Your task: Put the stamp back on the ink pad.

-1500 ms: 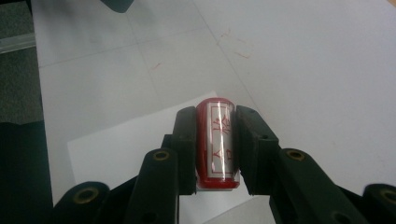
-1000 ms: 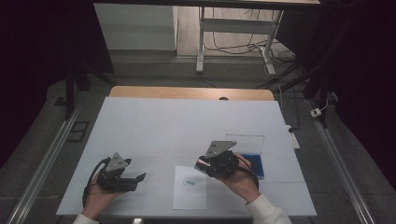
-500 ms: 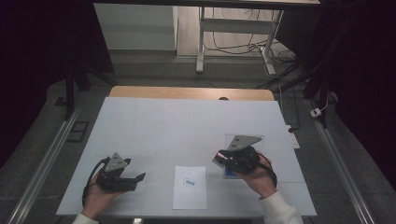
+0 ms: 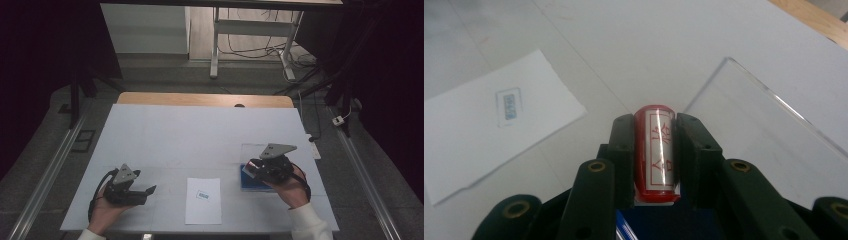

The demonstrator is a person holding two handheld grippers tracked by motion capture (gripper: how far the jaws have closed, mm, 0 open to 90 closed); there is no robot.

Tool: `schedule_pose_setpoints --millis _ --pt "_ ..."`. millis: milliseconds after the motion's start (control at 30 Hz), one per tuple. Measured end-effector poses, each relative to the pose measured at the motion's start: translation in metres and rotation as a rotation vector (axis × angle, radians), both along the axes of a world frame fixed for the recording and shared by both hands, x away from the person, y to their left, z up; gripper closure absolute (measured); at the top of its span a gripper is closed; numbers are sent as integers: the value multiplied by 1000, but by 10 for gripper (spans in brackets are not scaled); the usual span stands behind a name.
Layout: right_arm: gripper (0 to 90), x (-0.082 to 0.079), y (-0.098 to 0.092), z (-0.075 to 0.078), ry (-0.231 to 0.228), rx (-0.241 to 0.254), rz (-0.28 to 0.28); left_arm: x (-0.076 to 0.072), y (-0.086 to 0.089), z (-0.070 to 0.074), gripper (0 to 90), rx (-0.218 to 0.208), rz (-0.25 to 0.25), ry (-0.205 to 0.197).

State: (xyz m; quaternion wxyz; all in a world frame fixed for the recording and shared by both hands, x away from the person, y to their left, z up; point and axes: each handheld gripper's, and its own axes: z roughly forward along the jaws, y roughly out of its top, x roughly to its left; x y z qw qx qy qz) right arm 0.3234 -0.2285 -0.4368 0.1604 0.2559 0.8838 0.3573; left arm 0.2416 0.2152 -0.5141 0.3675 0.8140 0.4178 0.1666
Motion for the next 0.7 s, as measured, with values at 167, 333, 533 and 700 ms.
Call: schedule_pose_setpoints --millis 167,333,533,700 --pt "700 3 -13 -3 7 -18 -31 0 0 0 210 0 0 0" --pt "700 4 -21 -5 11 -24 -52 0 0 0 210 1 -1 0" --pt "700 7 -27 -9 19 -39 -64 0 0 0 211 2 -1 0" --pt "700 9 -30 -12 35 -50 -78 0 -1 0 211 5 -1 0"
